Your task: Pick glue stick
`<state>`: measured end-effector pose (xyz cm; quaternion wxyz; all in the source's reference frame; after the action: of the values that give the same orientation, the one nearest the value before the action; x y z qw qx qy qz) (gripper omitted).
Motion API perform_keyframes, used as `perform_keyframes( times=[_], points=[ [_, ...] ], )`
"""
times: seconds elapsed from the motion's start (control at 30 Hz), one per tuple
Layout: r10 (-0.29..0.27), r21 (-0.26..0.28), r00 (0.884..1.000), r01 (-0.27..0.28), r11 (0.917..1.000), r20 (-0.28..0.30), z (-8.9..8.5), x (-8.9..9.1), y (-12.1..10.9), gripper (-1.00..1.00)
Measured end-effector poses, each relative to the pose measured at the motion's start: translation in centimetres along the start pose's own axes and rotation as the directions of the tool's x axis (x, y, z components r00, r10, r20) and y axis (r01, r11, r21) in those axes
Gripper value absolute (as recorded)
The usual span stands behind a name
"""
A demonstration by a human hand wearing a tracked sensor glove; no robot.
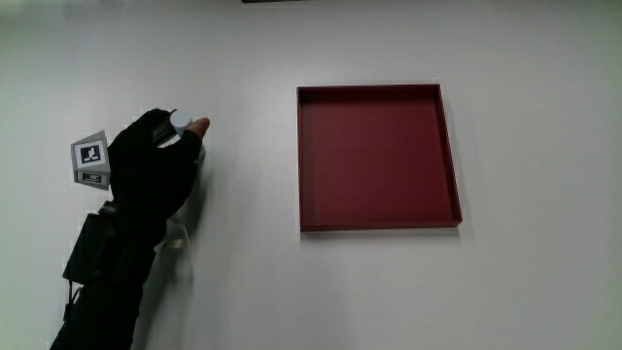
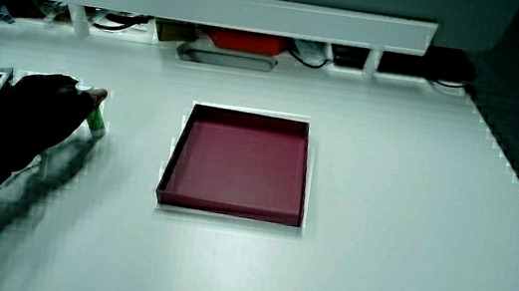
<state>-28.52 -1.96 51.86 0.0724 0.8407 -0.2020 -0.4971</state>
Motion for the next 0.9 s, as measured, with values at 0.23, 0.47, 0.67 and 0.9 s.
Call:
perform_keyframes(
  times=[0.23,0.47,0.67,0.9],
  points=[
    [-0.025,-0.012,0.998,0.026,0.9996,0.050,0.2,0.8,-0.2,1.00],
    [-0.116,-0.059,0.990,0.121,0.9909,0.081,0.0,4.1,-0.7,1.00],
    [-0.154,-0.101,0.984,0.162,0.9816,0.088,-1.2,7.0,-1.2,1.00],
    [-0.238,-0.146,0.961,0.258,0.9551,0.140,-3.3,10.4,-1.6,1.00]
  ],
)
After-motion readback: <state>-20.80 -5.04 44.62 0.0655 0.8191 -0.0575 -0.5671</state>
